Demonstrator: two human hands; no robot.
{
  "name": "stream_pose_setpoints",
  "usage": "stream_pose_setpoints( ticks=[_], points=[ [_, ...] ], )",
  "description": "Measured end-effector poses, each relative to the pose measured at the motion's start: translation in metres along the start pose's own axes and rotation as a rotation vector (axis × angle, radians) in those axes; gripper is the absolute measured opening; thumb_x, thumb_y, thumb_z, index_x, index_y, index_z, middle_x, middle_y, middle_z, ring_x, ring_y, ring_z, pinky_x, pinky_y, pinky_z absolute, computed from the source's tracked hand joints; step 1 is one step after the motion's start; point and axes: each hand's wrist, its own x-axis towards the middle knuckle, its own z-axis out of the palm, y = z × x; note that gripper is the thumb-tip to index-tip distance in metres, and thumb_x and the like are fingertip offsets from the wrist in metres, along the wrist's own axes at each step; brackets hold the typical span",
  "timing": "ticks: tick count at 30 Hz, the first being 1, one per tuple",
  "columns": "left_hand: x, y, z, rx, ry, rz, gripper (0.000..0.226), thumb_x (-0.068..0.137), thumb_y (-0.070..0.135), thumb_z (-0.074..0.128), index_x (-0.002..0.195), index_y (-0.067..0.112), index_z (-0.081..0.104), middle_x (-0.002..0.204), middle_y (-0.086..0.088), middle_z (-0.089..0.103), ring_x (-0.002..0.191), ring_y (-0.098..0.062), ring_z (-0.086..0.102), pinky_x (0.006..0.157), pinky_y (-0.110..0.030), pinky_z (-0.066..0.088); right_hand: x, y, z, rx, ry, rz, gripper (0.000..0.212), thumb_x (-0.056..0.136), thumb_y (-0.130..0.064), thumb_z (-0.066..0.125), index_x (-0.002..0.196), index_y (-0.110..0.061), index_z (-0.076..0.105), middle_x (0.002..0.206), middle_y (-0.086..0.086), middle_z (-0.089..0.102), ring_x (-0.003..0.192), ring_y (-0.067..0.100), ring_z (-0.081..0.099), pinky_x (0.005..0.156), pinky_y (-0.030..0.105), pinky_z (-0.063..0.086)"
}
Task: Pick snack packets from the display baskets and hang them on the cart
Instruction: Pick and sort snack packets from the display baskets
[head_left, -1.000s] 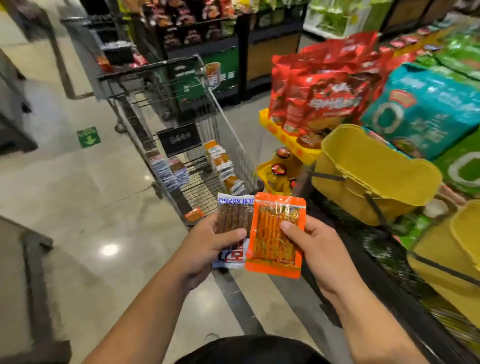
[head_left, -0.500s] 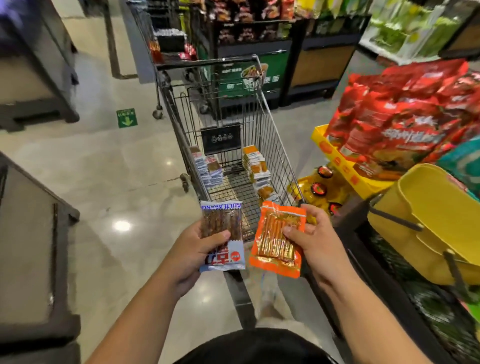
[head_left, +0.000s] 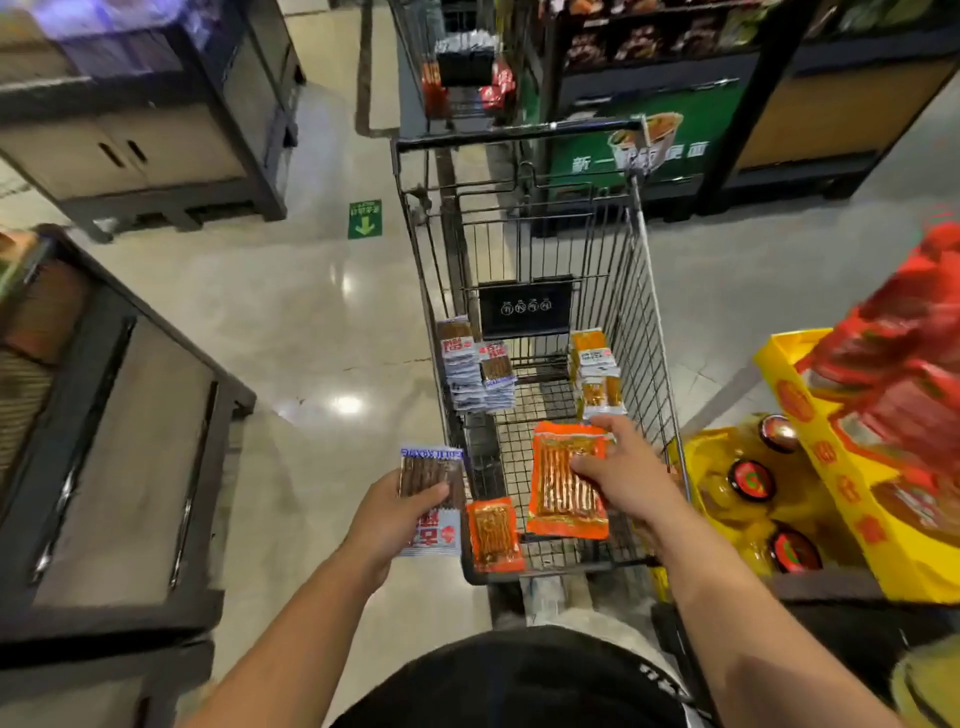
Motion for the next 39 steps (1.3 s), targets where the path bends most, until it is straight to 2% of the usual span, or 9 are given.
stream_pose_setpoints(
  ticks=[3, 5, 11, 14, 20, 24, 30, 35, 39],
  points=[
    [0.032, -0.004, 0.013, 0.015, 0.07, -0.06, 0.015, 0.092, 0.012, 0.072, 0.105, 0.02, 0.072, 0.096, -0.01, 0.079, 0.088, -0.031, 0.076, 0.089, -0.05, 0.059, 0.048, 0.004, 0.001, -0.121, -0.072, 0.043, 0.054, 0.09, -0.013, 0.073, 0.13, -0.035, 0.044, 0.1, 0.013, 0.075, 0.089, 0.044, 0.072, 0.078, 0.064, 0.056],
    [0.052, -0.011, 0.019, 0.011, 0.102, -0.096, 0.017, 0.09, 0.014, 0.075, 0.105, 0.022, 0.072, 0.094, -0.007, 0.079, 0.093, -0.034, 0.074, 0.092, -0.057, 0.056, 0.08, 0.016, 0.005, -0.175, -0.102, 0.07, 0.053, 0.088, -0.015, 0.075, 0.126, -0.037, 0.045, 0.104, 0.015, 0.073, 0.087, 0.045, 0.071, 0.075, 0.065, 0.057],
    [0.092, -0.024, 0.031, 0.101, 0.121, -0.115, 0.025, 0.085, 0.015, 0.08, 0.106, 0.025, 0.071, 0.1, 0.0, 0.078, 0.095, -0.022, 0.073, 0.089, -0.039, 0.056, 0.12, 0.042, 0.025, -0.315, -0.118, 0.157, 0.048, 0.091, -0.014, 0.071, 0.127, -0.034, 0.047, 0.098, 0.006, 0.071, 0.078, 0.029, 0.072, 0.066, 0.042, 0.062],
    [0.118, -0.035, 0.032, 0.179, 0.17, -0.126, 0.024, 0.089, 0.019, 0.077, 0.111, 0.022, 0.067, 0.104, -0.001, 0.074, 0.094, -0.021, 0.07, 0.084, -0.036, 0.054, 0.14, 0.067, 0.042, -0.432, -0.156, 0.182, 0.052, 0.088, -0.021, 0.075, 0.13, -0.035, 0.047, 0.105, 0.0, 0.07, 0.091, 0.027, 0.069, 0.078, 0.048, 0.061],
    [0.14, -0.055, 0.024, 0.257, 0.218, -0.137, 0.029, 0.091, 0.02, 0.074, 0.119, 0.017, 0.066, 0.108, -0.001, 0.072, 0.097, -0.019, 0.069, 0.085, -0.037, 0.056, 0.167, 0.102, 0.072, -0.504, -0.179, 0.245, 0.056, 0.09, -0.02, 0.075, 0.137, -0.029, 0.046, 0.121, 0.005, 0.065, 0.104, 0.026, 0.066, 0.089, 0.046, 0.058],
    [0.147, -0.064, 0.024, 0.212, 0.202, -0.143, 0.023, 0.093, 0.015, 0.072, 0.111, 0.025, 0.063, 0.095, 0.013, 0.068, 0.075, 0.009, 0.066, 0.058, -0.006, 0.046, 0.189, 0.123, 0.094, -0.498, -0.242, 0.286, 0.056, 0.091, -0.017, 0.072, 0.139, -0.026, 0.045, 0.128, 0.005, 0.063, 0.111, 0.023, 0.061, 0.094, 0.04, 0.054],
    [0.158, -0.067, 0.025, 0.226, 0.193, -0.153, 0.027, 0.091, 0.018, 0.075, 0.113, 0.027, 0.062, 0.097, 0.015, 0.068, 0.073, 0.009, 0.066, 0.056, -0.006, 0.046, 0.212, 0.146, 0.11, -0.439, -0.258, 0.335, 0.056, 0.095, -0.007, 0.065, 0.145, -0.023, 0.046, 0.113, -0.004, 0.062, 0.076, -0.001, 0.054, 0.057, 0.014, 0.042],
    [0.168, -0.057, 0.025, 0.239, 0.207, -0.108, 0.026, 0.091, 0.016, 0.075, 0.111, 0.025, 0.063, 0.095, 0.017, 0.067, 0.073, 0.015, 0.064, 0.058, -0.004, 0.046, 0.217, 0.148, 0.124, -0.491, -0.23, 0.238, 0.048, 0.097, -0.013, 0.064, 0.143, -0.021, 0.05, 0.113, 0.001, 0.063, 0.084, 0.011, 0.056, 0.061, 0.019, 0.044],
    [0.184, -0.044, 0.021, 0.253, 0.201, -0.078, 0.027, 0.089, 0.02, 0.077, 0.11, 0.027, 0.063, 0.099, 0.013, 0.071, 0.086, 0.0, 0.068, 0.069, -0.016, 0.053, 0.213, 0.154, 0.135, -0.645, -0.33, 0.226, 0.041, 0.101, -0.029, 0.058, 0.142, -0.031, 0.053, 0.136, 0.003, 0.057, 0.103, 0.019, 0.063, 0.086, 0.038, 0.057]
  ],
)
